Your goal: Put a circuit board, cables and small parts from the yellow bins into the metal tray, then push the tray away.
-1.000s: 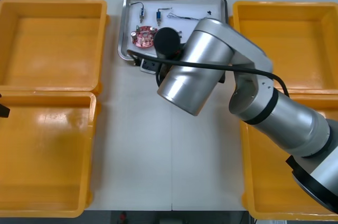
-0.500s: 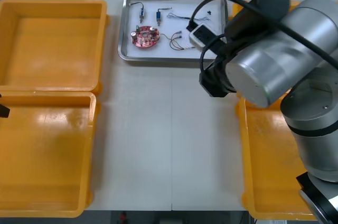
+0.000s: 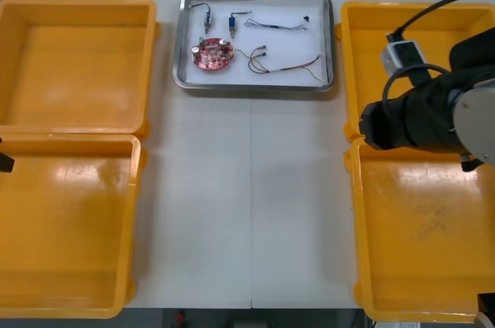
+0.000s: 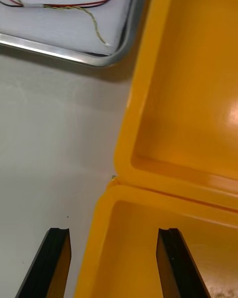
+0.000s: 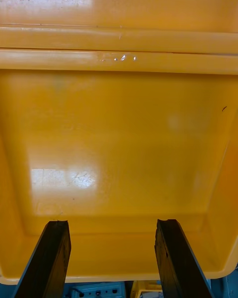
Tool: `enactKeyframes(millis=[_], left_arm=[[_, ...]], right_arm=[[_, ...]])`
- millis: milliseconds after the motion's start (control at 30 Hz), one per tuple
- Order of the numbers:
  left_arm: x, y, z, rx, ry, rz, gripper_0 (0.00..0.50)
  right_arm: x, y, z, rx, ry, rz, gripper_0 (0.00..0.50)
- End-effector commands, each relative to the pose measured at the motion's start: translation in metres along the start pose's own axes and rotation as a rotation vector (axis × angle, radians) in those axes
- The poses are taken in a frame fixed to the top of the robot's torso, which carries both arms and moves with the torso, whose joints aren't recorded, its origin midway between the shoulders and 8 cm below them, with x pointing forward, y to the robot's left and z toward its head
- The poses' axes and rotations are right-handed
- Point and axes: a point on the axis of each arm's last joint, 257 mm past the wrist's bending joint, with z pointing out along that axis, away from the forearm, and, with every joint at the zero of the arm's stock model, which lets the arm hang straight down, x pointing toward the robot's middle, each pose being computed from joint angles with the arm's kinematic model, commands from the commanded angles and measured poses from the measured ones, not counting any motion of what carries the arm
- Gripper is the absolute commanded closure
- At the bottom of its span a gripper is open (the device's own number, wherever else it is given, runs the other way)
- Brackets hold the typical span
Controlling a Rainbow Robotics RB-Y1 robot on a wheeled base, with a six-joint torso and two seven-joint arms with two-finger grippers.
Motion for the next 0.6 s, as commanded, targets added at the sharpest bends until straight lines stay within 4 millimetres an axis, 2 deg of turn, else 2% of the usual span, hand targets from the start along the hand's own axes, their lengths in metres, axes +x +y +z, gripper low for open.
enactKeyframes(millis=[33,200,300,467,500,600], left_arm=[[-0.003,0.018,-0.015,-0.062,-0.022,0.059,0.0],[-0.003,0.018,-0.015,-0.062,-0.022,0.059,0.0],[-0.003,0.018,-0.015,-0.062,-0.022,0.059,0.0],[-0.003,0.018,-0.015,-0.062,-0.022,0.059,0.0],[-0.003,0.018,-0.015,-0.062,-0.022,0.059,0.0],[-0.003,0.018,-0.015,-0.062,-0.022,0.059,0.0]], right_arm=[[0.012,-0.047,-0.022,0.049,-0.034,0.149,0.0],[0.041,-0.089,-0.033,0.126,-0.009,0.186,0.0],[0.062,-0.101,-0.035,0.126,0.031,0.222,0.0],[0.095,-0.11,-0.035,0.104,0.091,0.275,0.0],[0.095,-0.11,-0.035,0.104,0.091,0.275,0.0],[0.112,-0.114,-0.035,0.108,0.125,0.298,0.0]])
